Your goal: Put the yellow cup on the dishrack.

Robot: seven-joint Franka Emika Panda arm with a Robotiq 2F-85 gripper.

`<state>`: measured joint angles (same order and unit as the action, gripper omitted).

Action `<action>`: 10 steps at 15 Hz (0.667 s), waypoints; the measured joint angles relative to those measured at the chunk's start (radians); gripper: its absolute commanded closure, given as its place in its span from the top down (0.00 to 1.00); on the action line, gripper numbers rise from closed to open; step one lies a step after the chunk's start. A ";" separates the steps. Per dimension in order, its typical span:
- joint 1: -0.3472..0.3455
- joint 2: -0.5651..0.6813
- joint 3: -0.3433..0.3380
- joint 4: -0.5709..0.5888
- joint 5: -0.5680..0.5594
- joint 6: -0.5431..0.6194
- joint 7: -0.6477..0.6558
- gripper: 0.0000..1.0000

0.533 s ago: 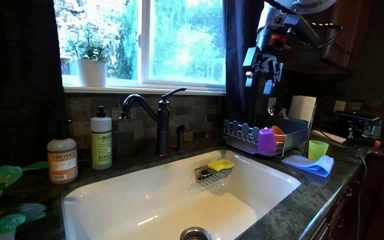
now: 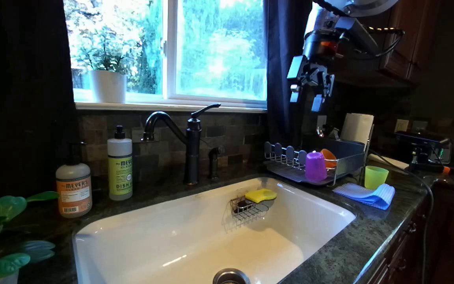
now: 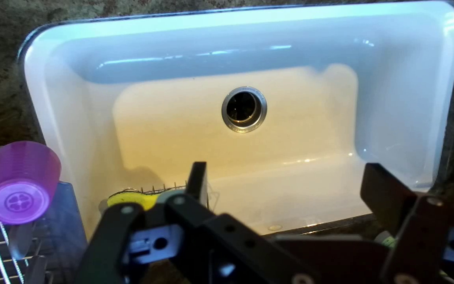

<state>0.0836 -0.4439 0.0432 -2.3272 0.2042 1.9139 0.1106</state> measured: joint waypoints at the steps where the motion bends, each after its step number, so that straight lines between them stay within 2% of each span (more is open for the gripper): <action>1: 0.000 0.000 0.000 0.000 0.000 0.000 0.000 1.00; 6: -0.008 0.000 -0.001 -0.001 -0.001 0.000 0.000 1.00; 10: -0.066 -0.001 -0.033 -0.036 -0.011 0.000 0.000 1.00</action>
<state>0.0180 -0.4445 0.0098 -2.3631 0.1930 1.9139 0.1102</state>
